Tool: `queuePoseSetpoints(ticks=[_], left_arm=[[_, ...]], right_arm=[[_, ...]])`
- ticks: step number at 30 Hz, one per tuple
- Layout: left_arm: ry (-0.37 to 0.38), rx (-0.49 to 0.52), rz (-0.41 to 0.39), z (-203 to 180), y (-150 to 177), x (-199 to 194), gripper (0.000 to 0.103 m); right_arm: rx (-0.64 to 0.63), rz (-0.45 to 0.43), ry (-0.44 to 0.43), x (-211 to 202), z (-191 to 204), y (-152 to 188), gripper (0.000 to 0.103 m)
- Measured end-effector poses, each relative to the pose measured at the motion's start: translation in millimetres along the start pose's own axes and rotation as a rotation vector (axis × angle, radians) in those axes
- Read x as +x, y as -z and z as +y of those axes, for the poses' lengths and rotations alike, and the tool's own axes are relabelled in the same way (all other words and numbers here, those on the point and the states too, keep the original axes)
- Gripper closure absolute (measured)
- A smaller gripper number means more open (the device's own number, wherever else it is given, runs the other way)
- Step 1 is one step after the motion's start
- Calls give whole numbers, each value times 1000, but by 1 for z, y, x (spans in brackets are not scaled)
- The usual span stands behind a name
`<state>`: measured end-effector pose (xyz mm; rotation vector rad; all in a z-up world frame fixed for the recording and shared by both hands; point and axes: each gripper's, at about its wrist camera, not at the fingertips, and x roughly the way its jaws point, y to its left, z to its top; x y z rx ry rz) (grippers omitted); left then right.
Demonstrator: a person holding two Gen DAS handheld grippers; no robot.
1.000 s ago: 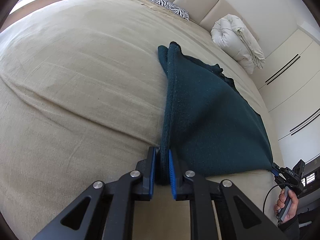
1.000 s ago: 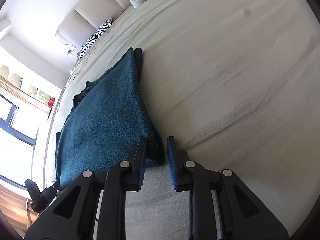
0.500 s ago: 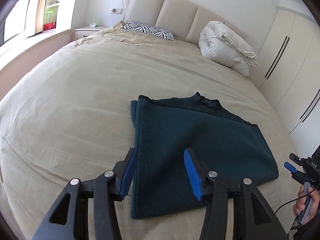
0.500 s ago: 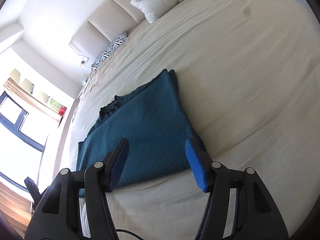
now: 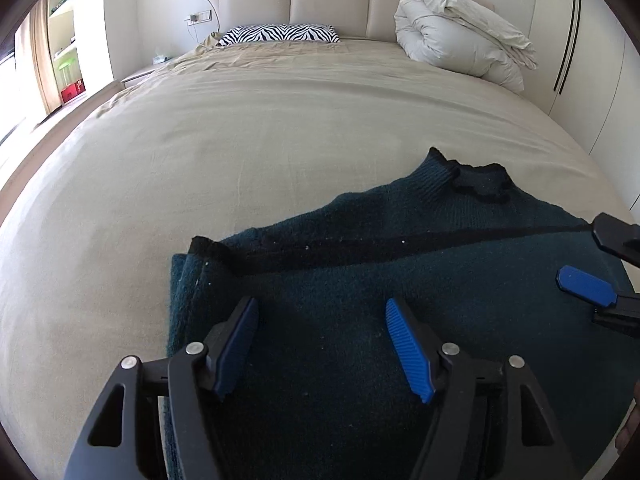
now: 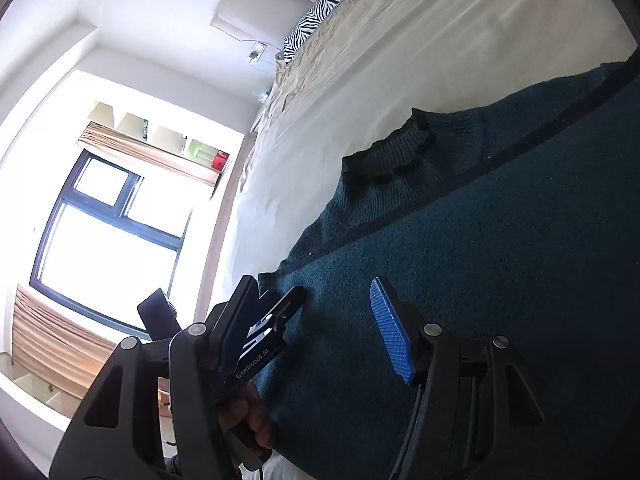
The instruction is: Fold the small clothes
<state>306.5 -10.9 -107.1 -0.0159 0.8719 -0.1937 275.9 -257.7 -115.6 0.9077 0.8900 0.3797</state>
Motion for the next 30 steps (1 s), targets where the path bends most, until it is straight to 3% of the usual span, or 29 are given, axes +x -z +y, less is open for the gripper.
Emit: queuePoseSetpoints(ticks=[1,3,4,6,8,12,15,16,20,24,27,30], left_arm=[[22,-18,-2,5,1,0,31],[39,-25,1,8,0,1,31],[41,-23,0,8,0,2,31],[42,-19,-4,7,1,3,30],[44,-21,-6,7,2,4,29],[47,-19,-7,7,4,4,28],[47,-18,-9,6,3,4,27],[46,-17,-10,6,3,4,27],[39,-11,-13,5,3,5,27],[36,-10,-15,3,4,4,27],[38,-12,-17,2,5,4,27],[39,-12,-19,2,6,4,27]], right_arm=[[25,-6,17,5,-11,-3,48],[78,-37,-27,3,-33,-11,60],[110,-59,-50,-3,-43,-14,70],[167,-136,-88,-25,-62,-21,71],[204,-230,-71,-53,-80,-27,71],[303,-392,8,-110,-121,-37,72],[328,-487,142,-145,-120,-29,66],[330,-495,149,-151,-117,-26,62],[232,-414,43,-135,-73,-7,62],[55,-169,-71,-67,-3,29,62],[24,-3,-126,-9,18,60,62],[28,66,-80,17,10,97,64]])
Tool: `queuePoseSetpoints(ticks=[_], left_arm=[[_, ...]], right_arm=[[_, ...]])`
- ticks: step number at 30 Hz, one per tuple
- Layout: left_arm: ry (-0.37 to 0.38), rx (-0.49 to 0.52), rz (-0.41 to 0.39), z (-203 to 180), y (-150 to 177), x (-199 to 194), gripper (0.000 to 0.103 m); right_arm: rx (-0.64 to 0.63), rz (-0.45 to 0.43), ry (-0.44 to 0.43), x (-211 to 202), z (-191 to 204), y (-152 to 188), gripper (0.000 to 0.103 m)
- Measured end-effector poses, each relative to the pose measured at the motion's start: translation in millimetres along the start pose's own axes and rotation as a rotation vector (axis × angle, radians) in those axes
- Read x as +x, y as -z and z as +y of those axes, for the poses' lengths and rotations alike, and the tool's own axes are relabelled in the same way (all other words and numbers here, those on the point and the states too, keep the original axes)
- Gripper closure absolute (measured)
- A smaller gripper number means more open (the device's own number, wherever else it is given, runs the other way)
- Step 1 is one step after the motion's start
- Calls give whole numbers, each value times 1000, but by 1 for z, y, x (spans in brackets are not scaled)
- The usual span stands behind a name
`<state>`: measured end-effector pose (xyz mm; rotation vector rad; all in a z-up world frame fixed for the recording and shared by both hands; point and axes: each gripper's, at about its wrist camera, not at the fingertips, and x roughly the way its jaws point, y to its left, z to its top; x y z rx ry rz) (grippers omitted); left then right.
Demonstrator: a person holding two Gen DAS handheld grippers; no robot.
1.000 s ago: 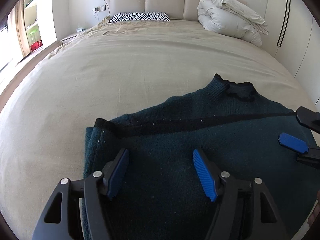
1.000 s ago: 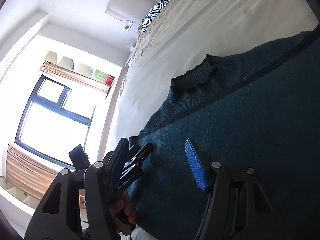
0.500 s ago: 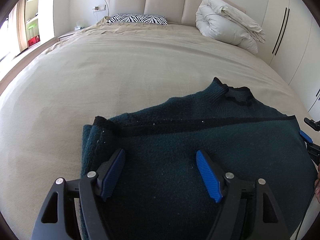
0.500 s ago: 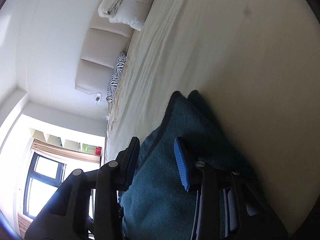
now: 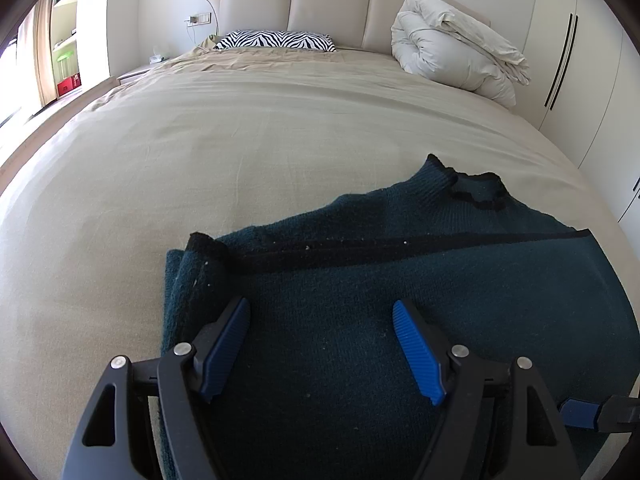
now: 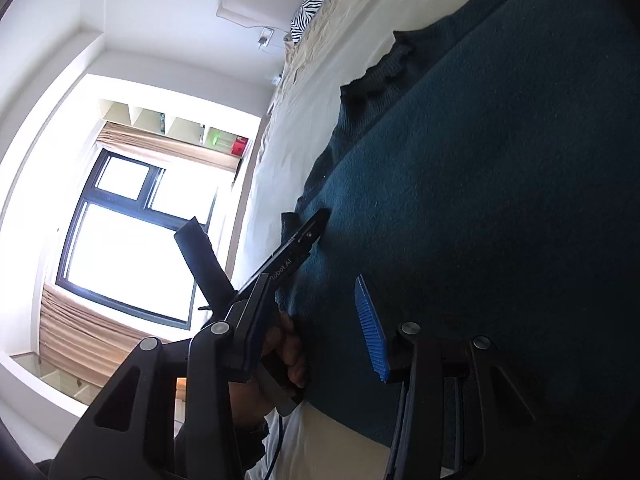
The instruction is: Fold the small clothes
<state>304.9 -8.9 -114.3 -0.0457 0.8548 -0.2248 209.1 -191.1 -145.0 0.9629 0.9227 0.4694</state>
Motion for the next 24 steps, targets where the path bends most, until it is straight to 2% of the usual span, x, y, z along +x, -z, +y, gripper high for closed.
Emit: queuePoseSetpoints(ticks=[3,6,12,15,18,21,23,24], left_arm=[[1,-1,-4,0,1,0,27],[0,0,-7,0,1,0,27],[-3,3,-8,1,2,0,27],[-7,5,-9,0,3,0,26],[-10,7,-11,0,3,0,26],[-14,8,-13,-1,3,0,26],[-17,10,-13,-3,3,0,26],[-18,11,-14,-3,3,1,25]], right_arm=[[45,-47,-60,-16,-21,-1,67],[94,-164,-59,-51,-51,-13,67],[237,-402,-90,-126,-106,-11,71],[250,-479,-54,-154,-115,-7,71],[248,-515,11,-185,-121,-12,71],[229,-540,73,-191,-107,-10,66],[202,-549,103,-194,-89,-9,51],[181,-542,112,-191,-79,-12,49]])
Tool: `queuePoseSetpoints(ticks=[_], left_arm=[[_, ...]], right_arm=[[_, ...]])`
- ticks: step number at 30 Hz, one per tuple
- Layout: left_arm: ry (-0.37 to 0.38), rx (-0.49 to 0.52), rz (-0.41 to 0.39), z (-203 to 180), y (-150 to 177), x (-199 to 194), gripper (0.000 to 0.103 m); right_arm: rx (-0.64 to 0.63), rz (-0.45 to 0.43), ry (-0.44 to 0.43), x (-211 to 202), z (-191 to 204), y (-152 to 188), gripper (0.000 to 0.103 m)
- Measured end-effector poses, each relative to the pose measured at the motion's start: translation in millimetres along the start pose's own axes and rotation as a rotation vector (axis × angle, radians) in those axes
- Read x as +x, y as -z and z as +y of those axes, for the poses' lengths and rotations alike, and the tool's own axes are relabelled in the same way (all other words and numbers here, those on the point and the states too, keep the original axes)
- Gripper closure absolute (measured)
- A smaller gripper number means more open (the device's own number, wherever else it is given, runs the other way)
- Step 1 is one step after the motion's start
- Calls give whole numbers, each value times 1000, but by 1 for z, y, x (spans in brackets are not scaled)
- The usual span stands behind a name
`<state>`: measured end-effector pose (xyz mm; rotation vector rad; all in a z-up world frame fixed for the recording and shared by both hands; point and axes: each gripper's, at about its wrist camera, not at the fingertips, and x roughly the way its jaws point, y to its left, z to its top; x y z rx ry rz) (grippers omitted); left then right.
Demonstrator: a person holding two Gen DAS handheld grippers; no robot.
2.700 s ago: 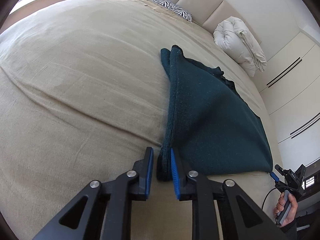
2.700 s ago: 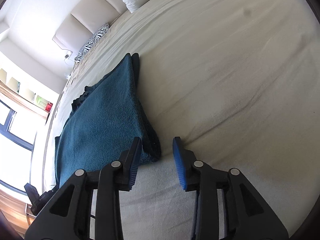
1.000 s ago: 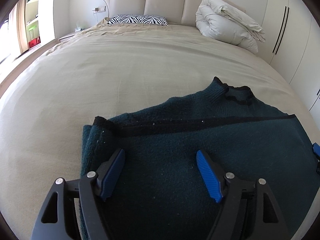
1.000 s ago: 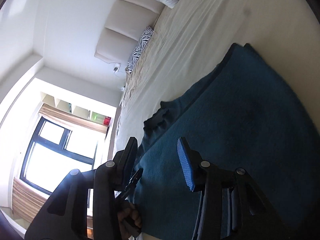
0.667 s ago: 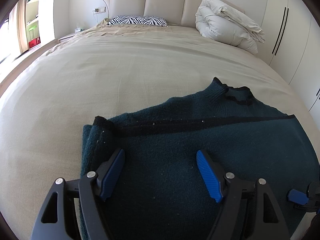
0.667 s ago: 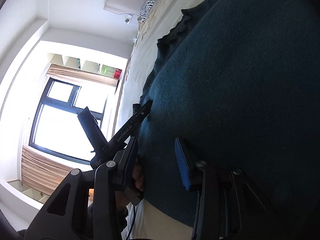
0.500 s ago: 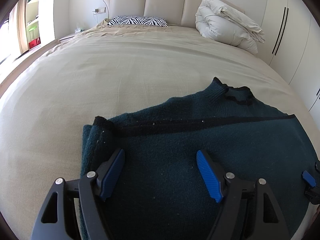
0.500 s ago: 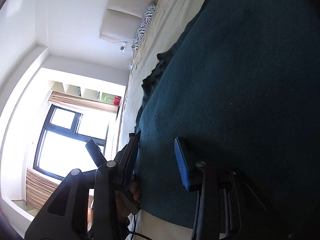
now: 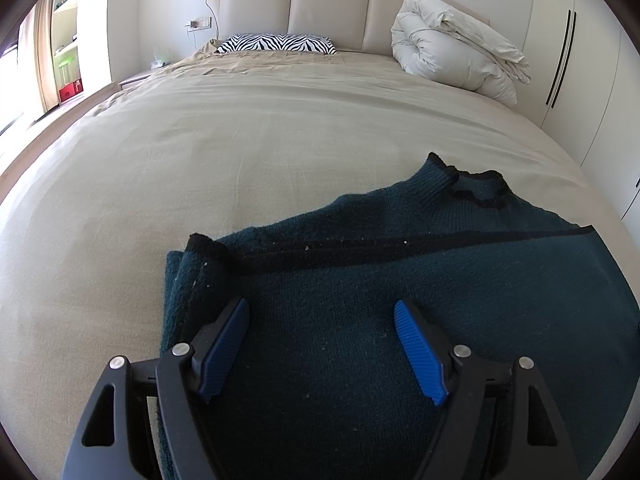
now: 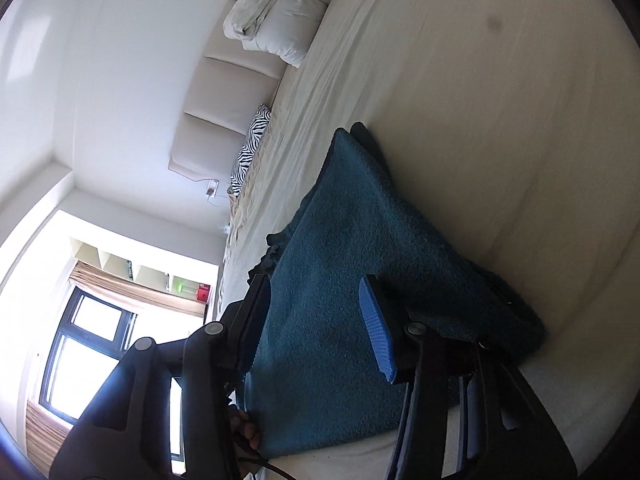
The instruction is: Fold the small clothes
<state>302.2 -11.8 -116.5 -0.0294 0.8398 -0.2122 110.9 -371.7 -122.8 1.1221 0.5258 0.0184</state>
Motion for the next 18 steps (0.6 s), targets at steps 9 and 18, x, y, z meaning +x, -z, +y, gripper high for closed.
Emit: queuePoseSetpoints(ticks=[9,18], left_arm=[[-5,3,-3,0,-1,2,24],[-6,2,-3,-2,-1,2,23]], right_arm=[[-160,236,-51,93,100,4,43],[-243,410,34,181,101,36,50]])
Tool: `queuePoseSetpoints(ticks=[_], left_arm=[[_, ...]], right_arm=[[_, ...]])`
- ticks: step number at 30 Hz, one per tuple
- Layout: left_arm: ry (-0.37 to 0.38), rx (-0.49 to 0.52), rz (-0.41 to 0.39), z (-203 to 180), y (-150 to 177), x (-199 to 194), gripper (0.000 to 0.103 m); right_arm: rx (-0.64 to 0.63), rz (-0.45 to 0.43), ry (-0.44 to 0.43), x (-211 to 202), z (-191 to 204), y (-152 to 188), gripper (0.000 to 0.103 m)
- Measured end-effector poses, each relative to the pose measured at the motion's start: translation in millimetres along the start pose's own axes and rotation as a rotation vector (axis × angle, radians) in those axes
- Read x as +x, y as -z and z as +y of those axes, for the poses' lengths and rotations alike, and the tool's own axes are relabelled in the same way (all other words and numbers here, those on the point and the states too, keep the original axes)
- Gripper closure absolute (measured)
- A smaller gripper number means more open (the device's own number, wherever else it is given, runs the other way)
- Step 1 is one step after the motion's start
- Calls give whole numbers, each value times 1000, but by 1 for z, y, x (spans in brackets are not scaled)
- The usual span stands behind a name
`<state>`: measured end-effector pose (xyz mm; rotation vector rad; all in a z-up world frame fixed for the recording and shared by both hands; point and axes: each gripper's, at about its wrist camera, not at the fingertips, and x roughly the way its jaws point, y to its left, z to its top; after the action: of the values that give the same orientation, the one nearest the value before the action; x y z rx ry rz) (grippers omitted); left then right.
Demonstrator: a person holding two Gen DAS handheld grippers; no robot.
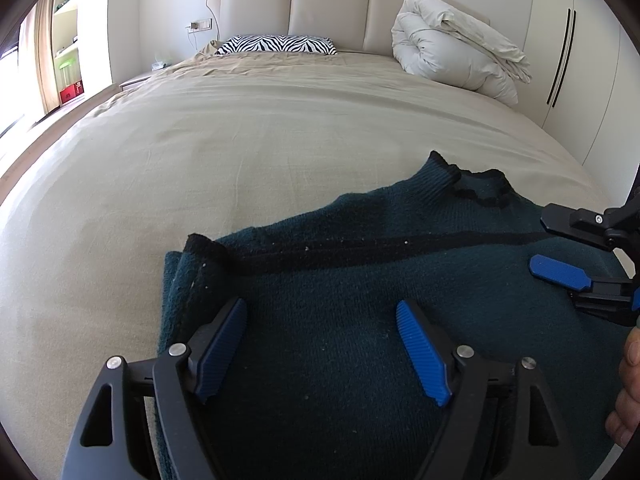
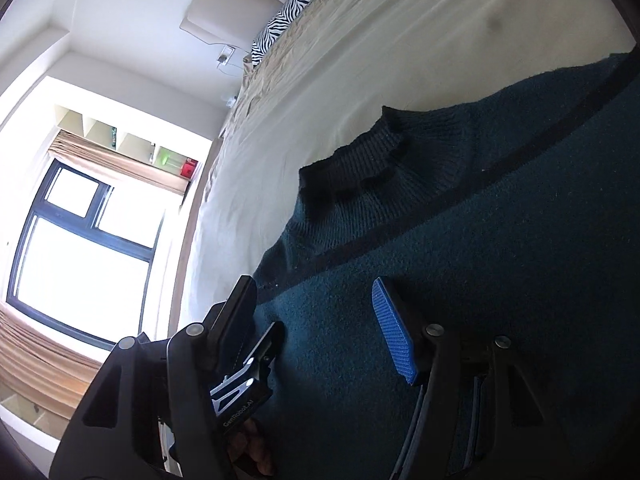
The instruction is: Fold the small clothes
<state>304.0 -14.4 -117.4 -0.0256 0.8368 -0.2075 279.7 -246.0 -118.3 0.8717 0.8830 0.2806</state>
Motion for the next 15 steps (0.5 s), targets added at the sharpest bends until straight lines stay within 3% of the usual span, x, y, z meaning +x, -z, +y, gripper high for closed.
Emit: queuePoseSetpoints(ticks=[2,5,11,13,15], left_arm=[[1,0,-1,0,0,0,23],[0,0,-1,0,0,0,22],[0,0,-1,0,0,1,22],[-1,1,-1,0,0,1,22],[-5,2,-2,-1,0,2,22]], right_arm=[[8,-26,-42,-8,-11,-2,61],[47,-89,-23,-30,-38,-12,71],[207,-312,82,-112,-94,-25,69],[240,-344,103,-136,-98,-14,65],[206,-317,42,-148,-85,5,58]])
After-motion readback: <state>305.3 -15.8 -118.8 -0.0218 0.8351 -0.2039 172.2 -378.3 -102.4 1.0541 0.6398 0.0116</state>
